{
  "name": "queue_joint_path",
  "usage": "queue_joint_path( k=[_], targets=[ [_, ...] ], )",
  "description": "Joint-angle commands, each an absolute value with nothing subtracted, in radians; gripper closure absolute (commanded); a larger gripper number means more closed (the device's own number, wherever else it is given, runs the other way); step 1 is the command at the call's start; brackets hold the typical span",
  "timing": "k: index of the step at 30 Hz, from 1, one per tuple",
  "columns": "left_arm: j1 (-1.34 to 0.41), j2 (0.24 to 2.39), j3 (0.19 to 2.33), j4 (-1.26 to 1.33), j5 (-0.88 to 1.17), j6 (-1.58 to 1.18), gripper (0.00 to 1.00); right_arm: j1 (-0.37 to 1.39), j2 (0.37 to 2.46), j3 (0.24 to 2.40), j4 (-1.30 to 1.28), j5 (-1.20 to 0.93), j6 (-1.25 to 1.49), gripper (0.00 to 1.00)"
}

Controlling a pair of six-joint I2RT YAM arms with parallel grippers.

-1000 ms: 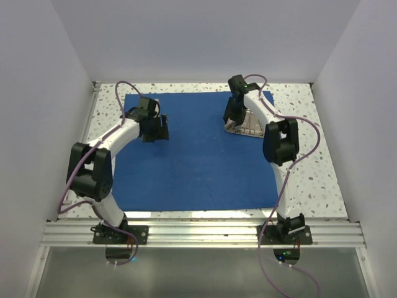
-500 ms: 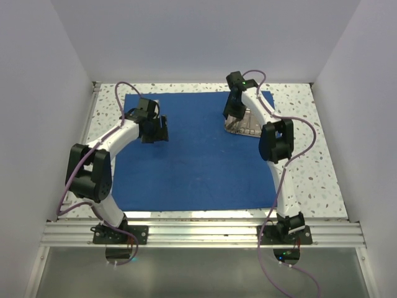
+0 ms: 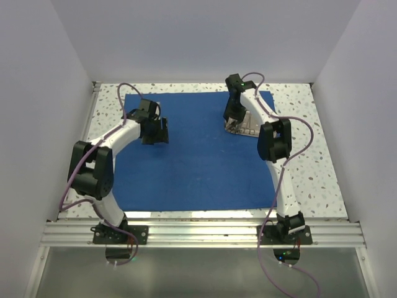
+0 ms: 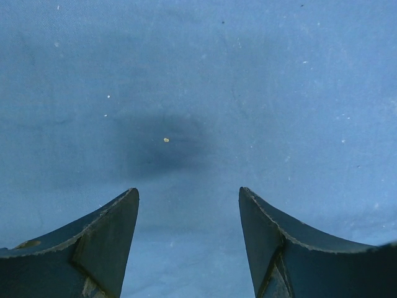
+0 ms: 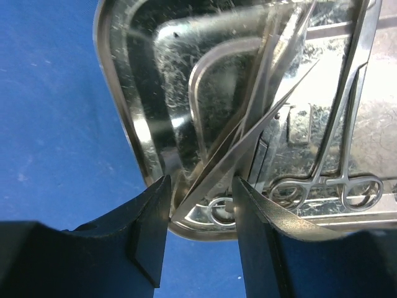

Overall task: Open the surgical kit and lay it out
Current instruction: Pick up the medical item from the container.

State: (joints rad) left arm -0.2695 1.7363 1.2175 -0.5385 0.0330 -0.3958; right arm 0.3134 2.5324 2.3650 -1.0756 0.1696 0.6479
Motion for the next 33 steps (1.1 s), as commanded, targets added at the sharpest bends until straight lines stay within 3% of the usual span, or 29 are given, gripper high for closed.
queue_joint_path(
  k=[1,4,10,14,20,33],
  targets=[
    [-0.270,1.740,1.250,-0.514,0.025,-0.356,0.30,0.313,2.560,2.408,-1.060,0.192,0.670,0.52],
    [-0.267,1.746,1.252,-0.517,0.025,-0.353,0.30,0.311,2.585,2.428,-1.058,0.184,0.673,0.53],
    [-0.258,1.759,1.261,-0.520,0.026,-0.345,0.31,0.307,2.605,2.457,-1.066,0.178,0.673,0.66],
    [-0.250,1.769,1.264,-0.520,0.029,-0.342,0.31,0.307,2.612,2.448,-1.075,0.173,0.669,0.88],
    [-0.238,1.776,1.275,-0.528,0.031,-0.336,0.30,0.307,2.614,2.430,-1.085,0.170,0.660,1.00],
    [-0.236,1.733,1.262,-0.531,0.034,-0.351,0.31,0.305,2.382,2.321,-0.980,0.038,0.664,1.00]
  ],
)
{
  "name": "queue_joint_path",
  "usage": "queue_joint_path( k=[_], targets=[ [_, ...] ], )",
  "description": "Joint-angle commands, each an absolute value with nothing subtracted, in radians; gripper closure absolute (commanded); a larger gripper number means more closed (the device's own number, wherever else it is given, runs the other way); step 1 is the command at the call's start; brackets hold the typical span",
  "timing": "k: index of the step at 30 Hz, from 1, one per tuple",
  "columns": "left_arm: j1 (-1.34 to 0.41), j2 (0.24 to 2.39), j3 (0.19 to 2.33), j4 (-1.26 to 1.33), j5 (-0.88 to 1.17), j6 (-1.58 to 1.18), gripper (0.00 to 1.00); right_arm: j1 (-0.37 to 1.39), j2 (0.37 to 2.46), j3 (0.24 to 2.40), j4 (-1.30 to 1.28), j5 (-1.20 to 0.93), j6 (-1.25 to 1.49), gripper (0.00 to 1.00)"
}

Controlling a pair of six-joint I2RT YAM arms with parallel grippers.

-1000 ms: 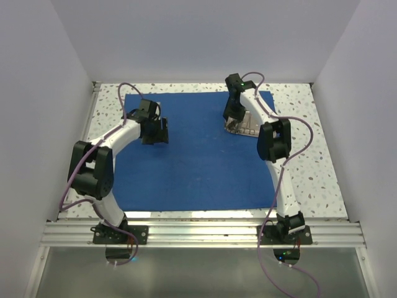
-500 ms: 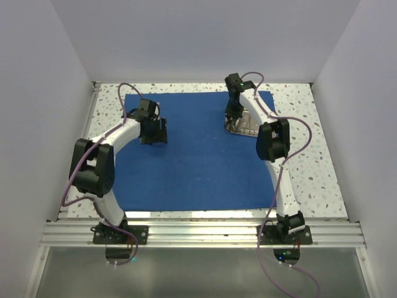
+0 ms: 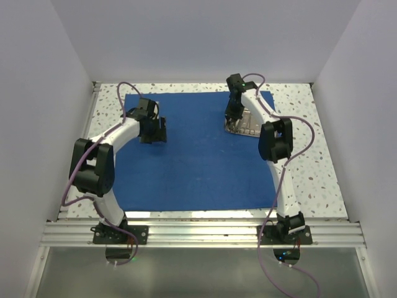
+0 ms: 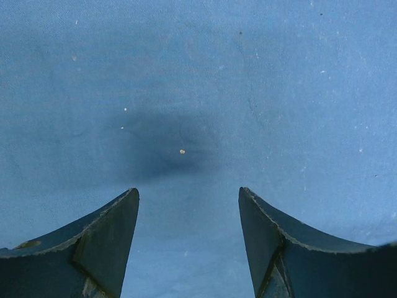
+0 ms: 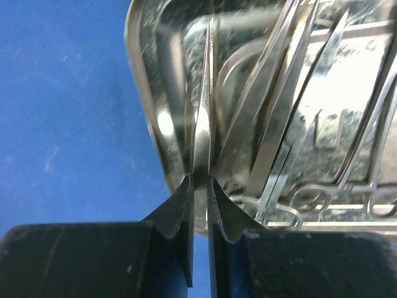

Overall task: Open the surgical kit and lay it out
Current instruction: Pick up the medical item from the container, then place the medical item in the surgical kit.

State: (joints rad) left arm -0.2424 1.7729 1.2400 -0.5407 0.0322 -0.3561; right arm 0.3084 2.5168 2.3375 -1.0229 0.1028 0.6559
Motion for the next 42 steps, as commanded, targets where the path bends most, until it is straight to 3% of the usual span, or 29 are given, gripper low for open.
queue_joint_path(
  k=[1,8,11,19,24,29,30,31,33,34,38,42],
  targets=[
    [-0.235,1.724,1.259,-0.528,0.034,-0.356,0.31,0.305,2.355,2.313,-0.973,0.031,0.666,1.00],
    [-0.236,1.684,1.252,-0.523,0.032,-0.376,0.31,0.304,2.214,2.214,-0.988,0.011,0.634,1.00],
    [-0.236,1.669,1.247,-0.519,0.038,-0.383,0.31,0.311,2.125,2.059,-1.000,0.003,0.591,1.00],
    [-0.236,1.638,1.206,-0.489,0.061,-0.417,0.31,0.319,1.641,1.285,-0.856,-0.021,0.500,1.00],
    [-0.239,1.625,1.190,-0.479,0.077,-0.428,0.31,0.324,1.551,0.970,-0.702,-0.092,0.514,1.00],
    [-0.241,1.614,1.187,-0.488,0.077,-0.426,0.31,0.322,1.627,0.913,-0.646,-0.117,0.473,1.00],
    [-0.239,1.611,1.187,-0.491,0.077,-0.425,0.31,0.322,1.638,0.926,-0.681,-0.091,0.457,0.95],
    [-0.241,1.608,1.189,-0.494,0.075,-0.426,0.31,0.324,1.640,0.933,-0.702,-0.075,0.453,0.60],
    [-0.239,1.600,1.186,-0.500,0.071,-0.425,0.31,0.324,1.599,0.952,-0.741,-0.029,0.449,0.35],
    [-0.239,1.592,1.178,-0.499,0.068,-0.428,0.31,0.324,1.576,0.962,-0.777,-0.012,0.451,0.16],
    [-0.239,1.568,1.144,-0.491,0.067,-0.446,0.31,0.321,1.488,1.092,-0.886,0.032,0.443,0.12],
    [-0.245,1.540,1.117,-0.477,0.063,-0.454,0.28,0.324,1.535,1.347,-0.949,0.043,0.417,0.12]
  ],
)
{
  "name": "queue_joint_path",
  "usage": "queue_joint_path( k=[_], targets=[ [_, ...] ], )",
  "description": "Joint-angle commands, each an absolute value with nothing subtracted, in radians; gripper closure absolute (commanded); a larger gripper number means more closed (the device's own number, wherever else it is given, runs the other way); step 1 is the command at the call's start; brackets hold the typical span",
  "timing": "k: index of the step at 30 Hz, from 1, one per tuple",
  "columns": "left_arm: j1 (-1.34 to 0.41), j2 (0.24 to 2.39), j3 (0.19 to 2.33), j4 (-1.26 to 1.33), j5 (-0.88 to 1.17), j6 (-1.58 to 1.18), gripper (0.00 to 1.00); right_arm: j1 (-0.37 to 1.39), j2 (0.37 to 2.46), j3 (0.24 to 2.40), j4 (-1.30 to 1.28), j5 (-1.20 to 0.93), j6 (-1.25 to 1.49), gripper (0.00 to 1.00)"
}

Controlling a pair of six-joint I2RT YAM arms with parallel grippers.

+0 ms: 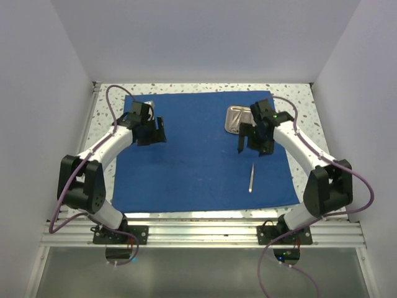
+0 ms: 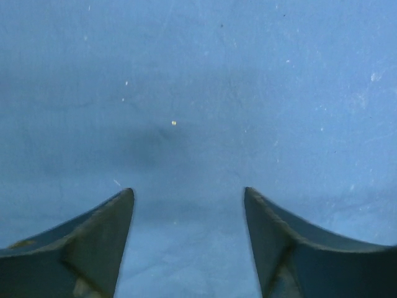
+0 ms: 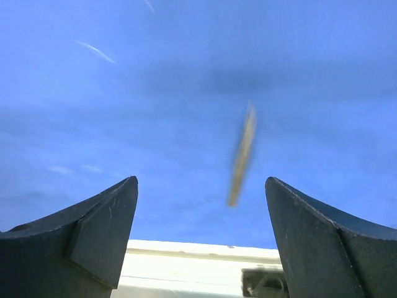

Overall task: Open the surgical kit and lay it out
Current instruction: Place the medical item in the surgical kit, then pick up the medical item from the container.

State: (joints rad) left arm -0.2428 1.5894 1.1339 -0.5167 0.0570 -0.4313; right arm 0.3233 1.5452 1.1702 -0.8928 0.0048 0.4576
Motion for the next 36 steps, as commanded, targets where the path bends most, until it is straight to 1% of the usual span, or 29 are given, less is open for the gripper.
queue_joint_path(
  k=[1,2,3,4,5,6,9,10,11,12,13,14,15,17,18,24,29,33,36],
  targets=[
    [-0.245,1.525,1.117,-0.473,0.055,-0.454,0.23,0.324,1.587,1.394,-0.956,0.051,0.411,0.12],
    [-0.244,1.516,1.118,-0.472,0.051,-0.453,0.19,0.322,1.626,1.486,-0.960,0.055,0.400,0.13],
    [-0.244,1.491,1.123,-0.469,0.042,-0.453,0.06,0.324,1.658,1.532,-0.969,0.066,0.397,0.14],
    [-0.245,1.479,1.124,-0.465,0.022,-0.454,0.00,0.322,1.737,1.576,-0.971,0.081,0.396,0.14],
    [-0.247,1.468,1.123,-0.457,0.017,-0.454,0.00,0.319,1.777,1.670,-0.977,0.103,0.396,0.15],
    [-0.245,1.463,1.135,-0.460,0.018,-0.448,0.00,0.318,1.817,1.718,-0.986,0.115,0.396,0.16],
    [-0.245,1.477,1.169,-0.512,0.026,-0.451,0.00,0.304,1.998,1.908,-0.999,0.143,0.416,0.25],
    [-0.245,1.477,1.169,-0.524,0.031,-0.456,0.00,0.301,2.041,1.957,-1.005,0.146,0.423,0.36],
    [-0.245,1.474,1.169,-0.528,0.031,-0.460,0.01,0.293,2.142,2.073,-1.018,0.155,0.437,0.42],
    [-0.245,1.467,1.163,-0.531,0.031,-0.466,0.02,0.293,2.190,2.136,-1.052,0.161,0.440,0.52],
    [-0.245,1.462,1.163,-0.541,0.025,-0.468,0.03,0.291,2.236,2.201,-1.072,0.173,0.442,0.56],
    [-0.245,1.459,1.161,-0.545,0.020,-0.471,0.03,0.291,2.290,2.326,-1.095,0.185,0.445,0.59],
    [-0.245,1.454,1.161,-0.551,0.017,-0.472,0.04,0.291,2.377,2.385,-1.132,0.195,0.448,0.67],
    [-0.245,1.451,1.163,-0.571,0.003,-0.472,0.04,0.282,2.451,2.512,-1.158,0.209,0.449,0.71],
    [-0.245,1.450,1.164,-0.577,0.003,-0.472,0.05,0.279,2.494,2.532,-1.169,0.210,0.459,0.74],
    [-0.245,1.465,1.173,-0.600,-0.032,-0.480,0.06,0.247,2.503,2.450,-1.091,0.206,0.469,0.73],
    [-0.245,1.502,1.201,-0.603,-0.034,-0.489,0.07,0.245,2.551,2.480,-1.088,0.195,0.446,0.72],
    [-0.245,1.538,1.230,-0.609,-0.035,-0.489,0.09,0.242,2.582,2.497,-1.080,0.192,0.442,0.68],
    [-0.247,1.552,1.244,-0.614,-0.038,-0.489,0.09,0.238,2.611,2.519,-1.077,0.175,0.446,0.68]
  ],
)
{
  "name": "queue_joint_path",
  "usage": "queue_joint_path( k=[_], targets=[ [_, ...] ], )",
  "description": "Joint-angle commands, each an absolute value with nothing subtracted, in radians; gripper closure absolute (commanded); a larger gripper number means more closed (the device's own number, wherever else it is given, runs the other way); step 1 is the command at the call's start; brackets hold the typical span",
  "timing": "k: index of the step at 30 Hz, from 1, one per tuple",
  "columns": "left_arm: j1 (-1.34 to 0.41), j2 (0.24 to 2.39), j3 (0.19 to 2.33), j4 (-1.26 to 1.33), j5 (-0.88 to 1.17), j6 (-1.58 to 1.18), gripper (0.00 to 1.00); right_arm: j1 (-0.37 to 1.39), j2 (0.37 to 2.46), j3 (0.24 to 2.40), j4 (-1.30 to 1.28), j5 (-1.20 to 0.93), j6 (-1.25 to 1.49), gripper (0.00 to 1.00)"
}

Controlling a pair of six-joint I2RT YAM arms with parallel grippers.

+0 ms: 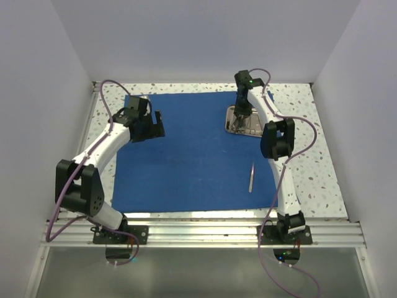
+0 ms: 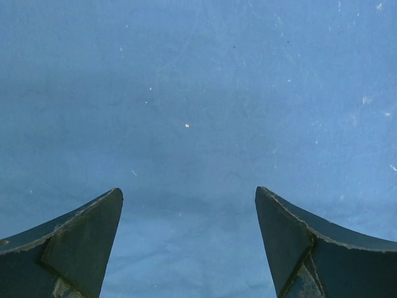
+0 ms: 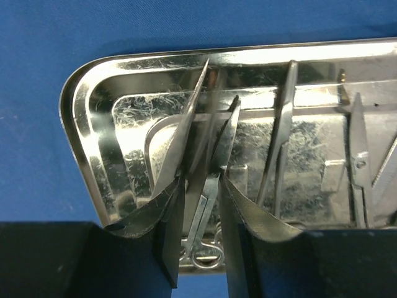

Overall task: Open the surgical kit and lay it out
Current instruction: Pick up the medical item from the container.

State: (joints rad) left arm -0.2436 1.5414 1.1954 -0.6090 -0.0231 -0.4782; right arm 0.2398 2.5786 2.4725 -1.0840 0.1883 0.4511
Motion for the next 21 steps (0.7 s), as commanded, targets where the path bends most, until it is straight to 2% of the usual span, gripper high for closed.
queue_joint_path(
  k=[1,7,11,14,15,16,21],
  targets=[
    [-0.245,1.557,1.246,-0.612,-0.038,-0.489,0.09,0.238,2.617,2.523,-1.074,0.170,0.448,0.67],
    [-0.247,1.582,1.259,-0.623,-0.043,-0.486,0.10,0.238,2.654,2.542,-1.060,0.158,0.456,0.66],
    [-0.245,1.591,1.272,-0.627,-0.051,-0.482,0.10,0.238,2.671,2.523,-1.071,0.170,0.451,0.75],
    [-0.245,1.598,1.279,-0.629,-0.051,-0.476,0.10,0.239,2.672,2.493,-1.071,0.173,0.446,0.87],
    [-0.245,1.600,1.279,-0.629,-0.051,-0.472,0.11,0.238,2.671,2.490,-1.074,0.175,0.446,0.97],
    [-0.245,1.601,1.281,-0.629,-0.051,-0.471,0.11,0.239,2.665,2.484,-1.075,0.173,0.446,1.00],
    [-0.245,1.608,1.281,-0.620,-0.041,-0.460,0.11,0.238,2.612,2.461,-1.078,0.173,0.439,1.00]
  ],
)
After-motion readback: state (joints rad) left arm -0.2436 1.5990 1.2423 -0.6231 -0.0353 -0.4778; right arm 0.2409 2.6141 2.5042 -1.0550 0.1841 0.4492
